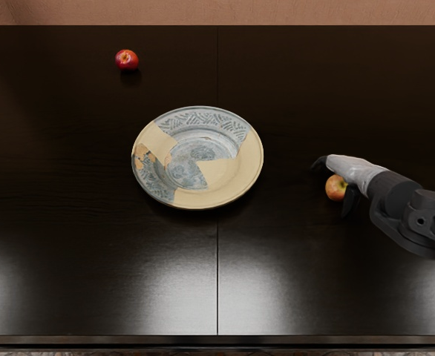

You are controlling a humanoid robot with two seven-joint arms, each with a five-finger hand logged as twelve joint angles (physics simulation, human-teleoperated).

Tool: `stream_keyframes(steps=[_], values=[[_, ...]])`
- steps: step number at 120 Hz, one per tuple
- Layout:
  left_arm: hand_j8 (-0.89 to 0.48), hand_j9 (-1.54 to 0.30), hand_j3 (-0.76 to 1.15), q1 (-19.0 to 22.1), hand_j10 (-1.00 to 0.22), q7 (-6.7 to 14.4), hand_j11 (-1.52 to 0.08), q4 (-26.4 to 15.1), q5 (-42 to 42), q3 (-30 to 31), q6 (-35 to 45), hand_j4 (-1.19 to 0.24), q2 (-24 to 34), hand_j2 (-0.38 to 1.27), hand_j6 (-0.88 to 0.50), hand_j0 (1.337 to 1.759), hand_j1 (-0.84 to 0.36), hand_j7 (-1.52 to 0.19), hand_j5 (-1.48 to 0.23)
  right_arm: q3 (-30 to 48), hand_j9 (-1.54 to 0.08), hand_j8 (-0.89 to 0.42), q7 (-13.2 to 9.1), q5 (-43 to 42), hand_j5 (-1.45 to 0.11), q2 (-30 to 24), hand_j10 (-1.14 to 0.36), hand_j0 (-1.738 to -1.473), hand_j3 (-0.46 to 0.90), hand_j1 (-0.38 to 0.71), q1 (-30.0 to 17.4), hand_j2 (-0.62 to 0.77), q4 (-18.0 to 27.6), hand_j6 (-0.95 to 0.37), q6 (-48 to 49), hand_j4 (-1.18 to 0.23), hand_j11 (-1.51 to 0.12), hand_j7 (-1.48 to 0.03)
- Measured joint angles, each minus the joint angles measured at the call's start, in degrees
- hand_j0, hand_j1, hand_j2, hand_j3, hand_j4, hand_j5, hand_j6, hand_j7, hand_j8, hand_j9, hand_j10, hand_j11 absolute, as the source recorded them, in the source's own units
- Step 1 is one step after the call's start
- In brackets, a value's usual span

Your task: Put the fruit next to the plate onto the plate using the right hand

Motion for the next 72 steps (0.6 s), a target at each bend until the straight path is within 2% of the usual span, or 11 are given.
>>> stream_keyframes(steps=[72], values=[[-0.01,-0.01,0.0,0.0,-0.01,0.0,-0.01,0.0,0.0,0.0,0.0,-0.01,0.0,0.0,-0.01,1.658,0.34,-0.01,-0.01,-0.2,-0.4,-0.32,0.0,-4.7,-0.4,-0.9,-0.31,-1.658,0.0,0.02,-2.2,-0.06,2.0,-0.32,-5.2,-0.31,-0.4,-0.4]])
